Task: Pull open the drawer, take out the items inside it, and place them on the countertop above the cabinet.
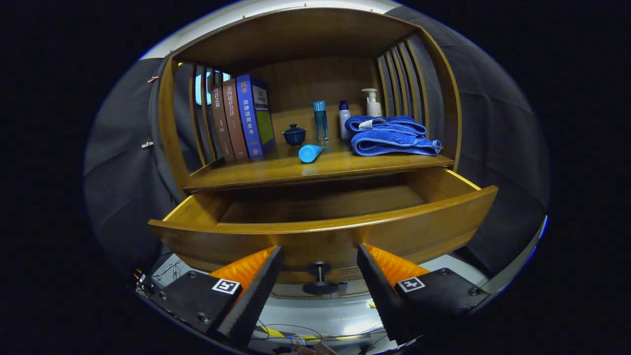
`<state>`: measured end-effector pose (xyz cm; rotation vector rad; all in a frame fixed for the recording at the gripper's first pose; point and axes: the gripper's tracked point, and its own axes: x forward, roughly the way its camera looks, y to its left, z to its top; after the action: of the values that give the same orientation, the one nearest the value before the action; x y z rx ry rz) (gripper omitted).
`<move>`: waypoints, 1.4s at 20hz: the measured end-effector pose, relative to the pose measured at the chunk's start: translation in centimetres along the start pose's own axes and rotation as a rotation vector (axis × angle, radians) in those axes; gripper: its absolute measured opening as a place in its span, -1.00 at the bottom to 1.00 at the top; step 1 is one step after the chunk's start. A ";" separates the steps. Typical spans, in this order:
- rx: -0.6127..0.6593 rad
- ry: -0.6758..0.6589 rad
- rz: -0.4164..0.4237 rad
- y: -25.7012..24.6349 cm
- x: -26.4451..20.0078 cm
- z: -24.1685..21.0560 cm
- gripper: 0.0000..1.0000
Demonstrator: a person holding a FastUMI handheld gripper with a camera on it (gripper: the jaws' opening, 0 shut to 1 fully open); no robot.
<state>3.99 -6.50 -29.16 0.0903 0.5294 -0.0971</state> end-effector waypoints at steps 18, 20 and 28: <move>0.003 0.003 0.006 -0.3 8.7 3.0 1.00; 0.000 0.009 0.003 0.6 8.7 2.8 1.00; -0.002 0.014 0.002 0.4 9.0 2.7 0.99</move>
<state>13.14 -7.02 -31.39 0.0900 0.5433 -0.0944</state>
